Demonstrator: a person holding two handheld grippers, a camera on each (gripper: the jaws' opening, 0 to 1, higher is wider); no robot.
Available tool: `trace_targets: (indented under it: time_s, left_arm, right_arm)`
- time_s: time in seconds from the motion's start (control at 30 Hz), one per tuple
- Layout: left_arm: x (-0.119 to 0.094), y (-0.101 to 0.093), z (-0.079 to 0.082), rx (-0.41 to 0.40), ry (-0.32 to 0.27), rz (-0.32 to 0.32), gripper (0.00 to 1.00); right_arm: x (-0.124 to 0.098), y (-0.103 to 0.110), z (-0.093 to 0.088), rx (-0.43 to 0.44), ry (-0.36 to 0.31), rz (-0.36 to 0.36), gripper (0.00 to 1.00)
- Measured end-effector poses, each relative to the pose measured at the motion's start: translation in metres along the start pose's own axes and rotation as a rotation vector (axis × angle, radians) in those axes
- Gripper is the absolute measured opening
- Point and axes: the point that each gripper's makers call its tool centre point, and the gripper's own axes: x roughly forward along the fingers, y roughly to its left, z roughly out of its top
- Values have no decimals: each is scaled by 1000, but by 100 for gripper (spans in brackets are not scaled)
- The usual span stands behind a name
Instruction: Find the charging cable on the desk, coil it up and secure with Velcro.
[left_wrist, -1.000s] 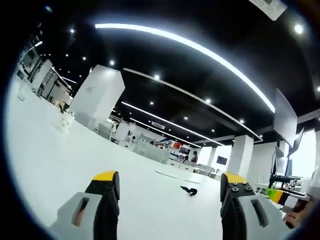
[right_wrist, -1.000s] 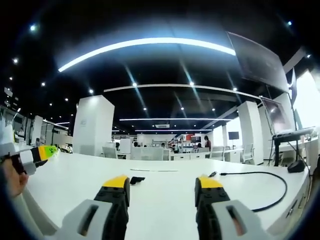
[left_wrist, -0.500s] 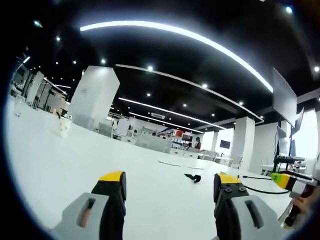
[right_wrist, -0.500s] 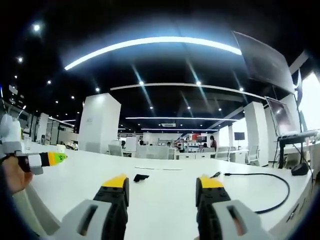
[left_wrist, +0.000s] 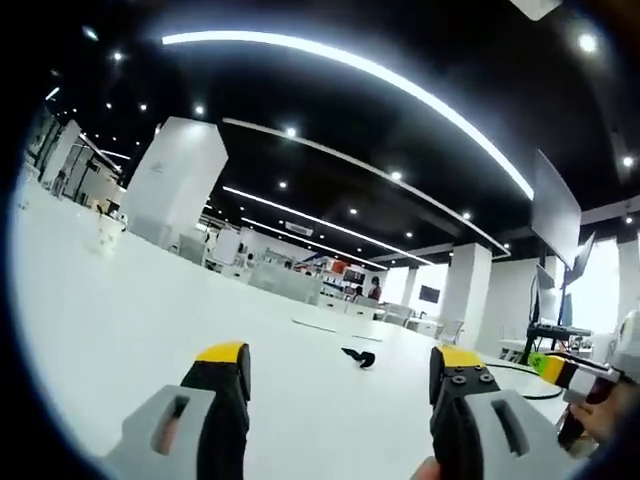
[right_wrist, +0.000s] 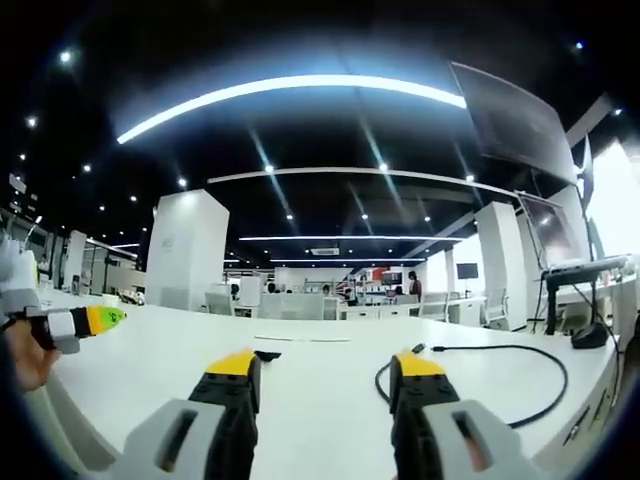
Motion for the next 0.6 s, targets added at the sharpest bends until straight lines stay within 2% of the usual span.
trace_targets:
  time_s: [0.43, 0.5, 0.6]
  left_arm:
    - [1, 7, -3, -24, 7, 5, 72]
    - [3, 4, -3, -36, 5, -1, 72]
    - [7, -11, -3, -60, 11, -56, 72]
  right_arm:
    - [-1, -10, 0, -12, 10, -32, 52]
    - [-1, -11, -1, -12, 11, -35, 52]
    - [-1, -15, -3, -10, 16, -42, 52]
